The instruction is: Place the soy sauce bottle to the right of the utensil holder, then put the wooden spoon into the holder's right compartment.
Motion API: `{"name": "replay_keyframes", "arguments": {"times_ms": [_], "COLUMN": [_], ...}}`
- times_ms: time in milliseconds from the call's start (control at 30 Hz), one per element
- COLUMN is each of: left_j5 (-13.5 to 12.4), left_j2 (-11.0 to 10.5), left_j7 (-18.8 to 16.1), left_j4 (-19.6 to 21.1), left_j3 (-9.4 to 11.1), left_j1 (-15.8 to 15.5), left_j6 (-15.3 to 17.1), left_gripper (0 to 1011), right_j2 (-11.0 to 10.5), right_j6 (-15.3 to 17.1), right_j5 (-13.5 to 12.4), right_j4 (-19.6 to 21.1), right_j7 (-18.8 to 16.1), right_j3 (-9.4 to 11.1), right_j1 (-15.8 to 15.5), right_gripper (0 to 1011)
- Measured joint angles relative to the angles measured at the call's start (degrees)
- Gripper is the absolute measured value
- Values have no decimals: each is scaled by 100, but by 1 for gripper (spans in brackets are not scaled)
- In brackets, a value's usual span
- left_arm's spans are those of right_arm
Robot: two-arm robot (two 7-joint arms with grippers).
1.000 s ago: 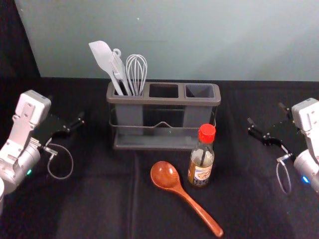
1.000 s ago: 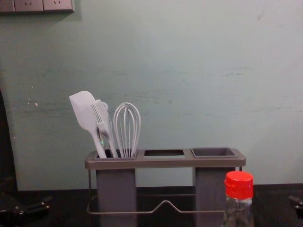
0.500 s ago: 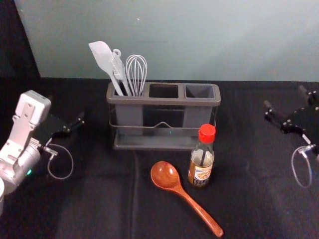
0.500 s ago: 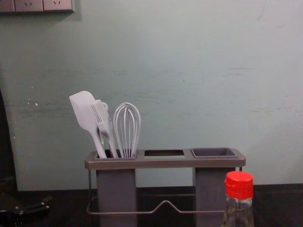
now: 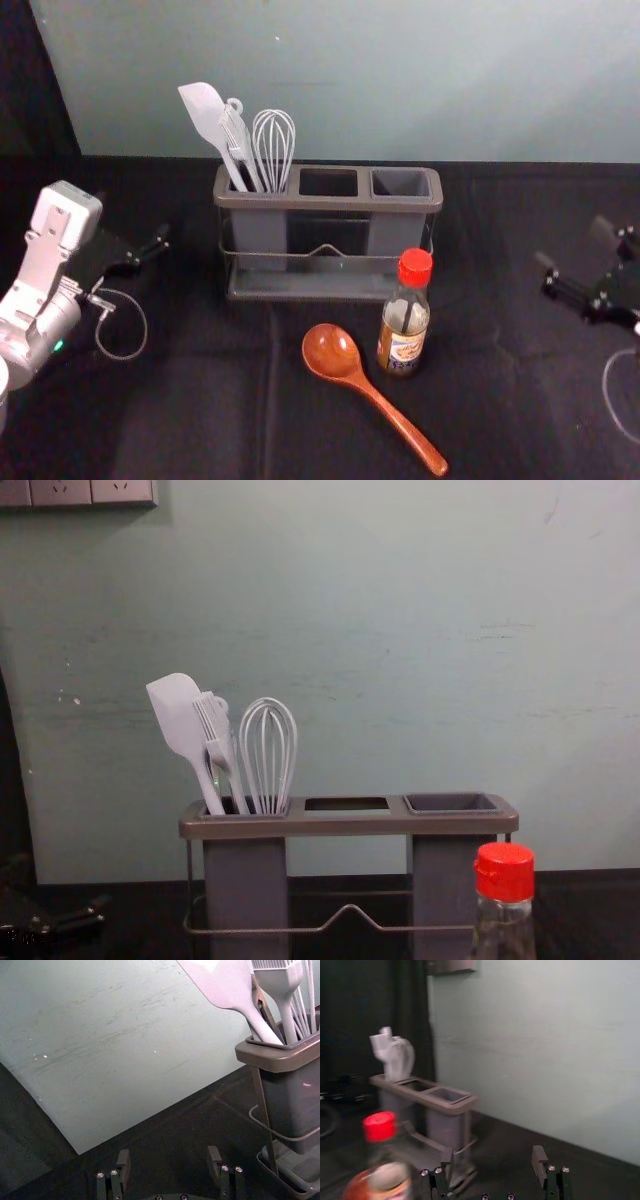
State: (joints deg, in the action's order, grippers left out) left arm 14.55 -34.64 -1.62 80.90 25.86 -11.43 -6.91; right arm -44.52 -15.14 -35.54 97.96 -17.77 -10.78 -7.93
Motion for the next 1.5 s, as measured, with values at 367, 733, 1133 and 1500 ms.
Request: {"name": "replay_keyframes", "arguments": {"times_ms": [367, 733, 1133, 1500], "left_j5": [0, 0, 0, 0], "left_j2": [0, 0, 0, 0], "left_j7": [0, 0, 0, 0], "left_j4": [0, 0, 0, 0], "left_j3": [0, 0, 1, 0], "left_j1": [0, 0, 0, 0], "left_j6": [0, 0, 0, 0], "left_gripper": [1005, 1005, 1005, 1005], "right_j2": [-442, -253, 264, 616], "right_j6": [124, 328, 797, 946], "right_j5": [-418, -145, 74, 244], "right_j4": [87, 68, -173, -471], "right_j7": [-1589, -1991, -2050, -2001], "right_j3": [-133, -377, -715, -985], "right_j1": [-178, 179, 863, 1367], "right_gripper": [1003, 1003, 1003, 1002]}}
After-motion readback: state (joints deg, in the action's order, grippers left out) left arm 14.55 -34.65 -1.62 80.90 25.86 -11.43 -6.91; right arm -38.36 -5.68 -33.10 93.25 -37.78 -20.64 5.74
